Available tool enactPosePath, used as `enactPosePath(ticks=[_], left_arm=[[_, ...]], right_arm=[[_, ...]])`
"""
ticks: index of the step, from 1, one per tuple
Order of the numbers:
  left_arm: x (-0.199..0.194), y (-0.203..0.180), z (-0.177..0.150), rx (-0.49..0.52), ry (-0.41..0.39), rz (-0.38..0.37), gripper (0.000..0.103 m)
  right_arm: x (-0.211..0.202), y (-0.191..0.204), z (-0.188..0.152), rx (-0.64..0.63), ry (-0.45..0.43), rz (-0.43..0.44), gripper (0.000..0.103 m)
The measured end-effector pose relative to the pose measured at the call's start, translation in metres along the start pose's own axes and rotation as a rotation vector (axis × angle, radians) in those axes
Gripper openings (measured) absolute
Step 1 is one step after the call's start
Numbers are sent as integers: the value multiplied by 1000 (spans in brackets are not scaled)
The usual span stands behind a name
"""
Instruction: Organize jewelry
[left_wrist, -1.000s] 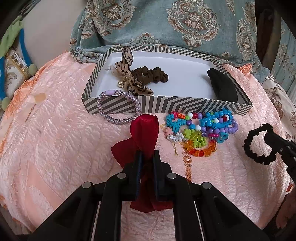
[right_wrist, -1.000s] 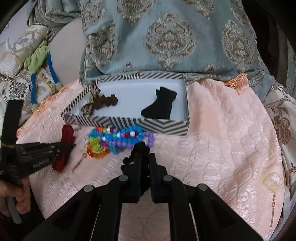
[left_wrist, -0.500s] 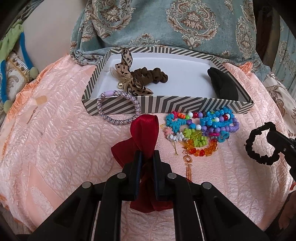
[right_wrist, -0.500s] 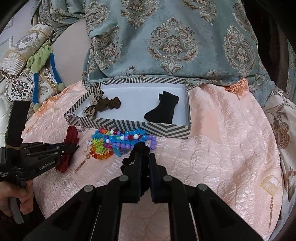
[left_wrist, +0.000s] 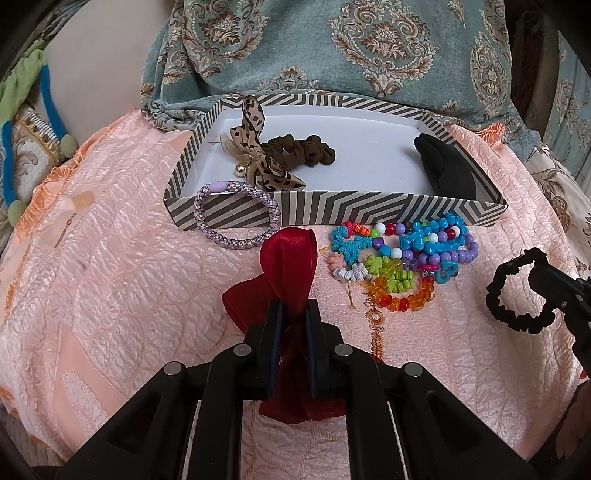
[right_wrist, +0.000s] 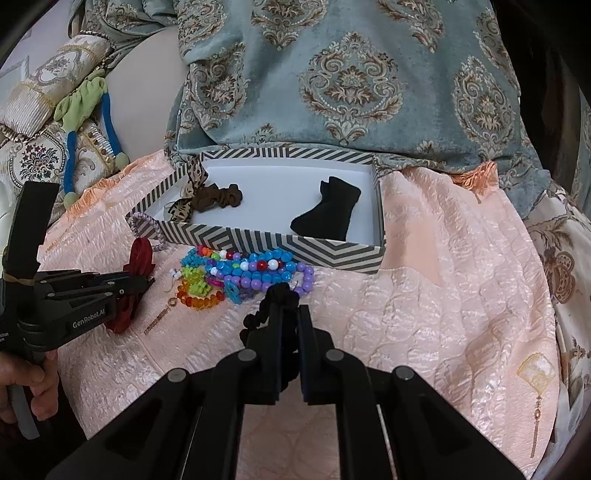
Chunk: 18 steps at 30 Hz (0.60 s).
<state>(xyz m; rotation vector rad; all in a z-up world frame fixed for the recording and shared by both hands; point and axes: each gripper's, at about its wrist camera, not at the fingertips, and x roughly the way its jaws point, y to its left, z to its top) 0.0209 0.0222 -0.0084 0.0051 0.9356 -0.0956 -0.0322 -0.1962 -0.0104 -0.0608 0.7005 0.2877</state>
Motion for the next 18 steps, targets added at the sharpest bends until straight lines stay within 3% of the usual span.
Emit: enactPosePath(ticks=[18], left_arm=[[0, 0, 0, 7, -1, 5, 0]], right_arm=[[-2, 0, 0, -7, 0, -9, 7]])
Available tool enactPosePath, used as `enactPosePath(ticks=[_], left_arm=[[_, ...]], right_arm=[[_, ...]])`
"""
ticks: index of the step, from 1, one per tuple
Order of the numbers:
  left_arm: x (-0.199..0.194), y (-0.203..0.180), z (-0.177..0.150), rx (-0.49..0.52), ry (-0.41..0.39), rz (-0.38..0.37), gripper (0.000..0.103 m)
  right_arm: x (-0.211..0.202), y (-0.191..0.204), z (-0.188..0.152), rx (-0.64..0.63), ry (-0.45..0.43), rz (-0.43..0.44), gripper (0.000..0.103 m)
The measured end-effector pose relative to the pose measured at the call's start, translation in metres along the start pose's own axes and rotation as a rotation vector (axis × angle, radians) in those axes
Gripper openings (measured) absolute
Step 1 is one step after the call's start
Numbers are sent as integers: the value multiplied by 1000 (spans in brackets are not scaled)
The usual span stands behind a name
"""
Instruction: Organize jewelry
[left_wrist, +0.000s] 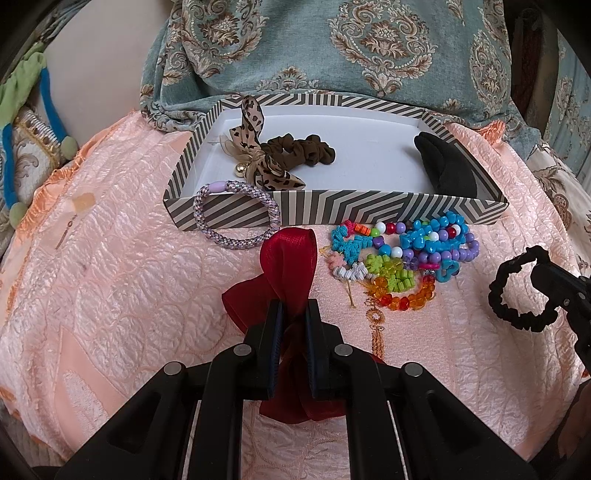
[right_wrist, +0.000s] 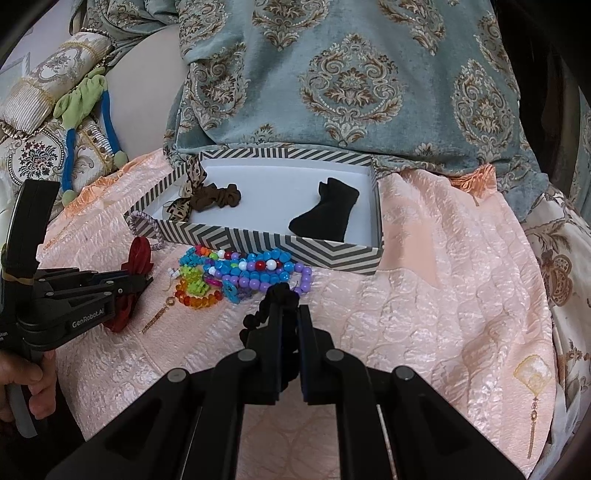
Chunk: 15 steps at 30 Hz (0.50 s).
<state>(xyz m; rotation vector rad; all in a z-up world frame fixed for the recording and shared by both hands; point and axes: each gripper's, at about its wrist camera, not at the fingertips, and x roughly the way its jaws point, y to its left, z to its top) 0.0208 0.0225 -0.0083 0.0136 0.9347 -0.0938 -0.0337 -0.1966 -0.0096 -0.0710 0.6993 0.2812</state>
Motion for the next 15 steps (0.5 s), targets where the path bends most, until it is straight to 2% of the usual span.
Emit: enactPosePath(ticks=[15], left_arm=[[0, 0, 0, -1, -1, 1, 0]], right_arm=[[1, 0, 0, -4, 0, -4, 7]])
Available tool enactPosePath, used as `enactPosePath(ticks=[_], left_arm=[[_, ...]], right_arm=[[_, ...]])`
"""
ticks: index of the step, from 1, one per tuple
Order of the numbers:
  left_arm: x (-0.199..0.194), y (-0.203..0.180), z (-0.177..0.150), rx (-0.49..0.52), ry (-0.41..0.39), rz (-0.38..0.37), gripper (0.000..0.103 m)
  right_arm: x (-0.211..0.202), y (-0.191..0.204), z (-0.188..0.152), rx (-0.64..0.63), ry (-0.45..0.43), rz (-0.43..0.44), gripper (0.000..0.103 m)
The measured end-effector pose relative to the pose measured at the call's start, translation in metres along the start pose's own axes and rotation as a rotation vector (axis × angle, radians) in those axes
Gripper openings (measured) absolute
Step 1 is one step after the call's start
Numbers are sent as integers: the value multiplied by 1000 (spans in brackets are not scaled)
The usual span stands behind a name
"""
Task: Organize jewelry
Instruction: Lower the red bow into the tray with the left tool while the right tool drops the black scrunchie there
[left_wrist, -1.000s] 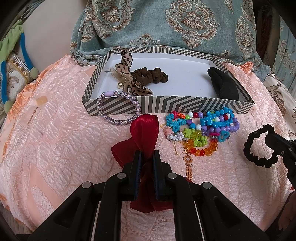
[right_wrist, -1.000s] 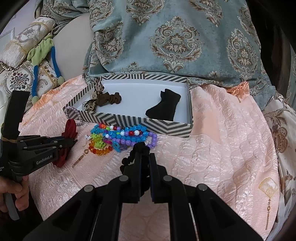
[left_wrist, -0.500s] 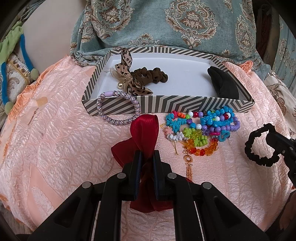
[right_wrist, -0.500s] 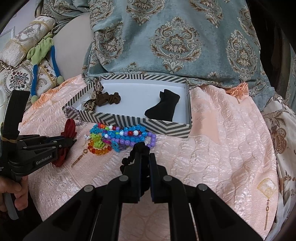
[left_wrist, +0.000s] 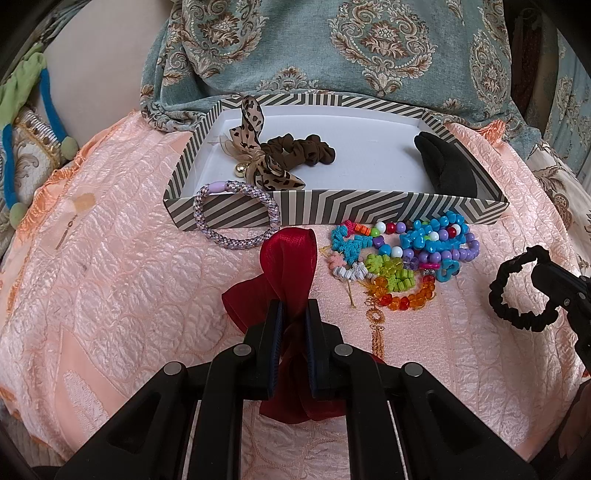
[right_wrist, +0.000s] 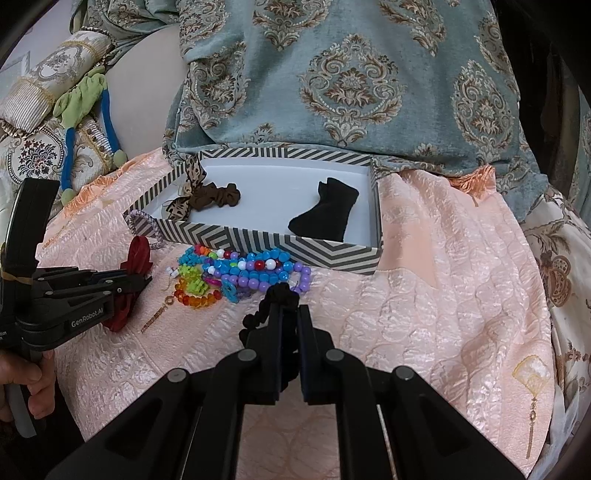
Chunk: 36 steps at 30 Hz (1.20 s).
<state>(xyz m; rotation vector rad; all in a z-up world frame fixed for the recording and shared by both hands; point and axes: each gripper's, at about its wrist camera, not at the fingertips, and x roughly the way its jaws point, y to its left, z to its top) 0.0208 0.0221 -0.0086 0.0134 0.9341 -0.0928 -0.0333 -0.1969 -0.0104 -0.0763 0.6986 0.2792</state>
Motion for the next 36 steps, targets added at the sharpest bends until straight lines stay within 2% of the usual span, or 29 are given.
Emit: enactPosePath(ticks=[17, 24, 30, 36], left_arm=[[0, 0, 0, -1, 0, 0, 0], [-13, 11, 7, -34, -19, -44, 0], [-35, 17, 24, -49, -73, -99, 0], [-49, 13, 69, -37, -142, -141, 0]], right_arm=[[1, 2, -1, -13, 5, 2, 7], [3, -2, 5, 5, -1, 11, 7], [1, -7, 36, 8, -36, 28, 7], [10, 0, 87, -54, -69, 38, 7]])
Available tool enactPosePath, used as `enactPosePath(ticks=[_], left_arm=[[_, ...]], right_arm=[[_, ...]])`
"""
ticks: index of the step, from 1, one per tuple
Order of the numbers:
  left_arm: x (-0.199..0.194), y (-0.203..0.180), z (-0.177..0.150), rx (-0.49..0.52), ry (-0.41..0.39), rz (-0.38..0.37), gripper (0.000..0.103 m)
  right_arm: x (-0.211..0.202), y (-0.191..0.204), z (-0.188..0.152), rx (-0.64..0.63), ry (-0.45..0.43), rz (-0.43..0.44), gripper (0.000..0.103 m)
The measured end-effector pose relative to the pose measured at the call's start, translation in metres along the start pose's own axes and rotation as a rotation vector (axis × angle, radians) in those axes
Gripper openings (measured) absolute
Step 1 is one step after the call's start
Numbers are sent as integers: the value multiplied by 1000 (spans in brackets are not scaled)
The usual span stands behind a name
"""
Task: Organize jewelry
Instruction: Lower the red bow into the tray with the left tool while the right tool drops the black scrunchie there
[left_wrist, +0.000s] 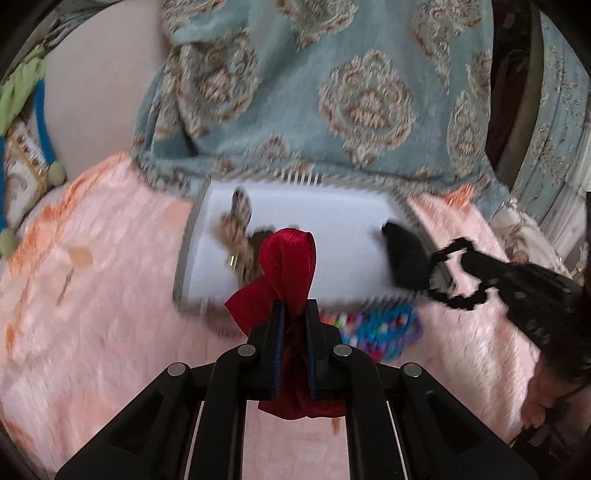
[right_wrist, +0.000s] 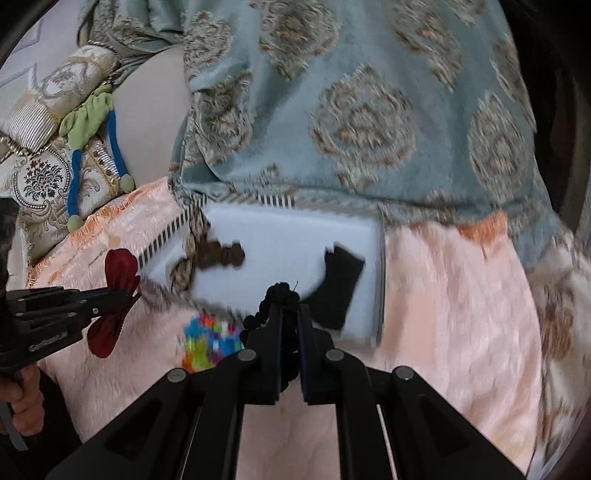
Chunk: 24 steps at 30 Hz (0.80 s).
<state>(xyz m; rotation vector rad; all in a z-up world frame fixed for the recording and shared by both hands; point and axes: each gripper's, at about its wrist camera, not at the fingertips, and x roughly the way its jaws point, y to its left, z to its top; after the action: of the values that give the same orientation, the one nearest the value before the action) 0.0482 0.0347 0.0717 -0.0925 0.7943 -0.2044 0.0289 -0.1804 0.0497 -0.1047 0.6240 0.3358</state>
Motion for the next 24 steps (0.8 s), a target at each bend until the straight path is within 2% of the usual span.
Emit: enactPosePath(ticks=[5, 9, 13, 15, 20, 22, 24], left_arm=[[38, -5, 50, 18, -17, -79, 0], [80, -3, 77, -2, -13, -109, 0], [130, 1, 95, -3, 11, -71, 0], [149, 10, 98, -22, 30, -52, 0], [170, 25, 90, -47, 94, 29, 0], [170, 30, 88, -63, 111, 27, 0], [165, 32, 88, -65, 117, 14, 6]], right_arm=[[43, -4, 32, 19, 26, 33, 7], [86, -19, 35, 92, 75, 80, 7], [116, -28, 31, 174, 121, 141, 7], [124, -25, 28, 170, 138, 156, 7], [135, -19, 27, 149, 156, 141, 7], [137, -20, 27, 142, 152, 107, 9], [139, -22, 27, 152, 155, 106, 13]])
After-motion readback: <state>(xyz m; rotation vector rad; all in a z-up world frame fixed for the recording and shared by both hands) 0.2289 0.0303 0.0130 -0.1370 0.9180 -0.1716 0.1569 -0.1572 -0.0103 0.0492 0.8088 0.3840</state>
